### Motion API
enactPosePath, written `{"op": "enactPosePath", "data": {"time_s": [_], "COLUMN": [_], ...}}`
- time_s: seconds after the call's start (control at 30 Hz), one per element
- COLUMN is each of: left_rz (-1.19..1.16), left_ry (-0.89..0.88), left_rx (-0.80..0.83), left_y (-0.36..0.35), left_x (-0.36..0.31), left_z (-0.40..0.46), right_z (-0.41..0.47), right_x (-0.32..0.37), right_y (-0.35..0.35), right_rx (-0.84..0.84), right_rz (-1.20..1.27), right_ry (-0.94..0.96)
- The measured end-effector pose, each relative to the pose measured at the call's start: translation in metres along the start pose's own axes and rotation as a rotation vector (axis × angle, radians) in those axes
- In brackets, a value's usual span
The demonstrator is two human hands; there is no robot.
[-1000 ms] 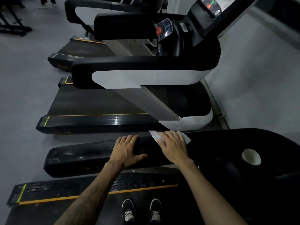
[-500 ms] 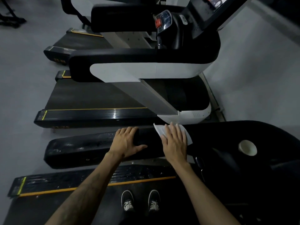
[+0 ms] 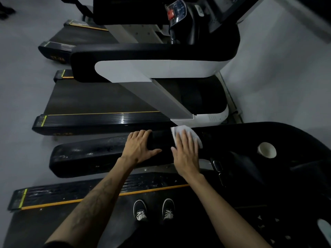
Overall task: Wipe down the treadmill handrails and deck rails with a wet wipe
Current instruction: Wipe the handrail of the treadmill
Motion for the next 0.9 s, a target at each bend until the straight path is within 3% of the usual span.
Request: {"op": "enactPosePath", "data": {"time_s": [0.1,0.27,0.43,0.6,0.8,0.9], "left_rz": [-0.011,0.0,-0.013,-0.011,-0.004,-0.001], "left_ry": [-0.002,-0.006,-0.025,-0.047,-0.074,-0.085], "left_rx": [-0.006,-0.02,-0.015,-0.024,-0.022,-0.022], "left_y": [0.001,0.0,-0.001,0.001,0.0,0.0], "left_x": [0.001,0.002,0.004,0.004,0.004,0.003], "left_z": [0.001,0.001,0.003,0.001,0.002,0.002], "right_z": [0.01,-0.007,0.002,-0.004,0.003,0.007], "right_x": [-0.002,-0.015,-0.008,-0.021,-0.009,-0.038], "right_y": [0.007,0.01,0.004,0.013,0.003,0.013], "right_rx": [0.016,-0.079,0.001,-0.116,-0.08,-0.127], "right_rz": [0.028,0.093,0.064,0.119,0.068,0.06], "right_ry": [0.097,-0.159,-0.015,-0.219,-0.066,-0.181]}}
Point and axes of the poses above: each hand's wrist, its own z-axis towards the middle knuckle, its own y-axis out of the back of the hand, x = y × z, the point moved 8 cm from there along z, towards the middle knuckle, and after that the axes turned 1 degree about -x, right-handed, at the moved point
